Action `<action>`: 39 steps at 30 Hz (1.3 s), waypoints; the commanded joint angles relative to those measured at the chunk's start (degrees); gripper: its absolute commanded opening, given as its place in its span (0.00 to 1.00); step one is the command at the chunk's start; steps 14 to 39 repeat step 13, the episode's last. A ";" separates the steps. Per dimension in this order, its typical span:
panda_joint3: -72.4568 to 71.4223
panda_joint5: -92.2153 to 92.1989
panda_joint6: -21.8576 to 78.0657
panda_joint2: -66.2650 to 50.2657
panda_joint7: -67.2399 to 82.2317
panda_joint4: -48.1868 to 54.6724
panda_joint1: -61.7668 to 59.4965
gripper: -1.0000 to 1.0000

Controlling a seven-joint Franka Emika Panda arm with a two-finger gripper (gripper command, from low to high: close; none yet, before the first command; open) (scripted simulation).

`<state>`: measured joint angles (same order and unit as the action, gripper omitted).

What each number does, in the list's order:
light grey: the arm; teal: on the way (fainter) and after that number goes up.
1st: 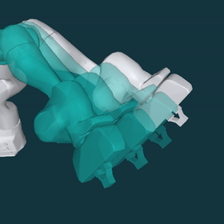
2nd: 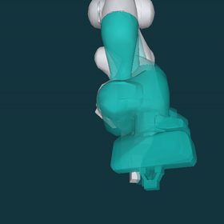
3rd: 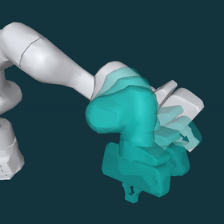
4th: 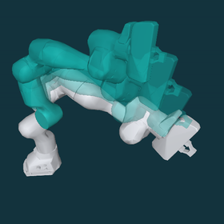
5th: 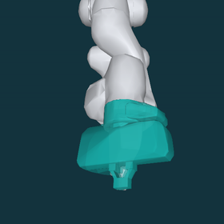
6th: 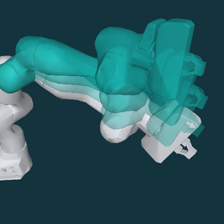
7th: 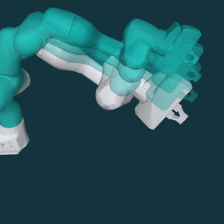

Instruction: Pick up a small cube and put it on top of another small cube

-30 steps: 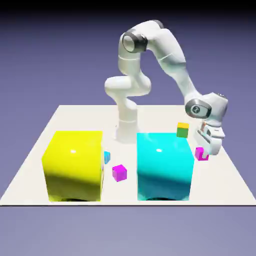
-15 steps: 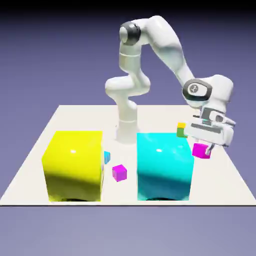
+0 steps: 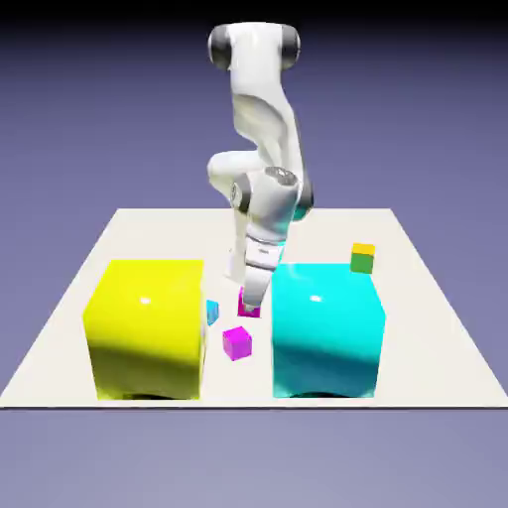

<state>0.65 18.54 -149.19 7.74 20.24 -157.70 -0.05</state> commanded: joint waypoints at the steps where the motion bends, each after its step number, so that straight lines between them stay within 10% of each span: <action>1: 1.13 -0.82 -0.50 0.80 1.72 -2.01 -0.90 0.00; 10: 3.14 9.48 -13.21 -13.32 -5.57 -1.62 -3.70 0.00; 11: 3.14 9.48 -13.22 -13.32 -5.57 -1.62 -3.70 1.00; 39: 2.94 7.97 -11.33 -11.25 -4.41 -1.77 -3.37 1.00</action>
